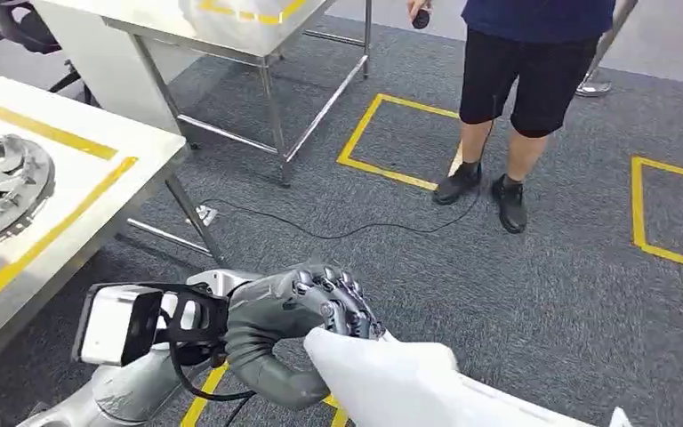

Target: Take the parts from the cabinet and place them on the table.

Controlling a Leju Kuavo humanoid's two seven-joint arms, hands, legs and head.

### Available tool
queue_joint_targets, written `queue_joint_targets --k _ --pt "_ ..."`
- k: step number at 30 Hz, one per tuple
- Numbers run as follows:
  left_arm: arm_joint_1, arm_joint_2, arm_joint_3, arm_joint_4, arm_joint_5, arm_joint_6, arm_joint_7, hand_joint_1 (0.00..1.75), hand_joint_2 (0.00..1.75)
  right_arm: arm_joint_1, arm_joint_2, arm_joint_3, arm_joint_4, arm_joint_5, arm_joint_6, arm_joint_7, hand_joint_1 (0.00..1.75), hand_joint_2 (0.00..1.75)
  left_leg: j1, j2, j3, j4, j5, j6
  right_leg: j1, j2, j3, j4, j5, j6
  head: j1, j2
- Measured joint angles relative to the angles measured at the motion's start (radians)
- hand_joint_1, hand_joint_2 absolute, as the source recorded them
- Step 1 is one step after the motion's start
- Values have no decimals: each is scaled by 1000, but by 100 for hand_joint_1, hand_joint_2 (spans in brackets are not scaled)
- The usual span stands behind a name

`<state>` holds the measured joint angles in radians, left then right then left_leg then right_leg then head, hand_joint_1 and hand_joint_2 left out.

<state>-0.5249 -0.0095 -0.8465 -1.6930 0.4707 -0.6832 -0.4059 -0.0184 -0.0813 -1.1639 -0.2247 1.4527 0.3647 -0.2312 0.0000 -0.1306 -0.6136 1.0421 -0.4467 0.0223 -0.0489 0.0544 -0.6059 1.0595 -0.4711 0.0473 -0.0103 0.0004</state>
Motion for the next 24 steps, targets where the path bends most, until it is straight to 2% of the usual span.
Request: queue_joint_targets --k 1,2,3,4,5,6,7,8,9,10,11,12,13,14,15,16,17,18,19,20,22,23,24 --pt "1 1 1 -2 0 0 0 154 175 -4 -2 0 -2 2 0 0 0 0 2 -9 -1 -5 3 -2 8 -7 0 3 0 -8 -5 0" --pt "2 3 1 -1 0 0 0 154 175 -5 -1 -1 -2 1 2 -2 0 0 6 -16 -3 -3 3 -4 8 -14 0 2 1 -15 -4 0" --pt "3 5 2 -2 0 1 0 154 175 -6 2 -1 -2 -11 0 -1 0 0 9 -2 -6 4 -2 -8 4 -25 1 -1 1 -22 -5 0" --pt "1 5 2 -3 0 2 0 154 175 -6 -1 -7 -6 -22 -3 1 0 0 2 60 -18 30 -17 -13 6 -26 5 -1 -1 -30 -10 0" --pt "0 4 3 -4 0 3 0 154 175 -5 3 -16 -6 -28 -2 5 0 0 4 103 -49 93 -48 -16 10 -34 6 -1 -3 -34 -18 0" --pt "1 2 4 -5 0 3 0 154 175 -2 3 -19 -8 -32 -1 8 0 0 6 119 -89 171 -82 -17 14 -43 7 -1 -5 -37 -16 0" --pt "2 3 3 -5 0 3 0 154 175 1 2 -22 -11 -37 -1 12 0 0 7 125 -132 252 -113 -17 18 -52 6 -1 -7 -41 -17 0" --pt "4 4 4 -5 0 3 0 154 175 3 2 -27 -14 -41 3 17 0 0 7 126 -165 309 -127 -16 22 -59 6 -1 -9 -43 -17 0" --pt "5 5 4 -5 0 3 0 154 175 4 3 -33 -18 -44 7 21 0 0 7 125 -174 317 -118 -13 25 -64 7 -1 -10 -44 -17 0" --pt "5 5 4 -5 0 2 0 154 175 3 4 -36 -20 -45 9 24 0 0 5 125 -160 282 -90 -7 29 -67 10 -1 -12 -46 -17 0" --pt "5 4 4 -5 0 2 0 154 175 2 6 -39 -22 -46 13 25 0 0 -1 126 -120 203 -44 5 33 -70 15 -1 -14 -49 -17 0" --pt "4 3 5 -5 0 2 0 154 175 1 8 -40 -25 -49 14 25 0 0 -10 126 -74 114 1 20 35 -72 22 -2 -17 -51 -17 0" --pt "2 2 6 -7 1 2 0 154 175 0 13 -41 -27 -52 14 25 0 0 -28 136 -32 32 28 43 32 -73 26 -6 -20 -51 -16 0" --pt "1 2 7 -8 1 2 0 154 175 -1 23 -43 -27 -53 15 25 0 0 -29 146 -23 23 10 50 38 -75 29 -7 -21 -47 -13 0" --pt "-2 1 7 -8 1 3 0 154 175 -2 23 -45 -30 -55 16 23 0 0 -35 146 -17 5 8 50 32 -78 27 -9 -21 -46 -18 0" --pt "-1 2 8 -8 1 3 0 154 175 -1 24 -46 -32 -55 16 18 0 0 -37 143 -18 4 8 49 31 -82 28 -13 -20 -43 -17 0" --pt "-1 2 10 -8 0 3 0 154 175 -1 26 -46 -33 -54 16 12 0 0 -38 139 -15 -4 7 52 27 -86 33 -22 -19 -37 -19 0" --pt "0 2 14 -10 0 3 0 154 175 -2 27 -46 -35 -53 17 9 0 0 -36 136 14 -36 16 60 35 -88 43 -32 -18 -34 -19 0" --pt "1 1 15 -11 0 3 -1 154 175 -1 28 -46 -35 -51 17 9 0 0 -28 134 36 -68 33 49 32 -80 38 -18 -20 -35 -17 0" --pt "-2 -1 14 -11 2 3 -1 154 175 -1 27 -46 -36 -51 18 9 0 0 -24 128 45 -77 37 55 31 -69 17 25 -43 -40 -17 0" --pt "1 -2 14 -10 1 2 -1 154 175 2 22 -46 -37 -50 17 10 0 0 -22 118 45 -78 37 54 27 -60 -60 164 -93 -41 -12 0" --pt "5 -2 13 -10 0 1 -1 154 175 5 19 -46 -39 -50 17 10 0 0 -21 108 44 -77 35 54 22 -60 -102 229 -110 -34 -13 0" --pt "7 -2 13 -10 0 0 -1 154 175 6 18 -46 -40 -47 17 11 0 0 -18 96 43 -75 33 50 16 -60 -123 255 -107 -24 -12 0"
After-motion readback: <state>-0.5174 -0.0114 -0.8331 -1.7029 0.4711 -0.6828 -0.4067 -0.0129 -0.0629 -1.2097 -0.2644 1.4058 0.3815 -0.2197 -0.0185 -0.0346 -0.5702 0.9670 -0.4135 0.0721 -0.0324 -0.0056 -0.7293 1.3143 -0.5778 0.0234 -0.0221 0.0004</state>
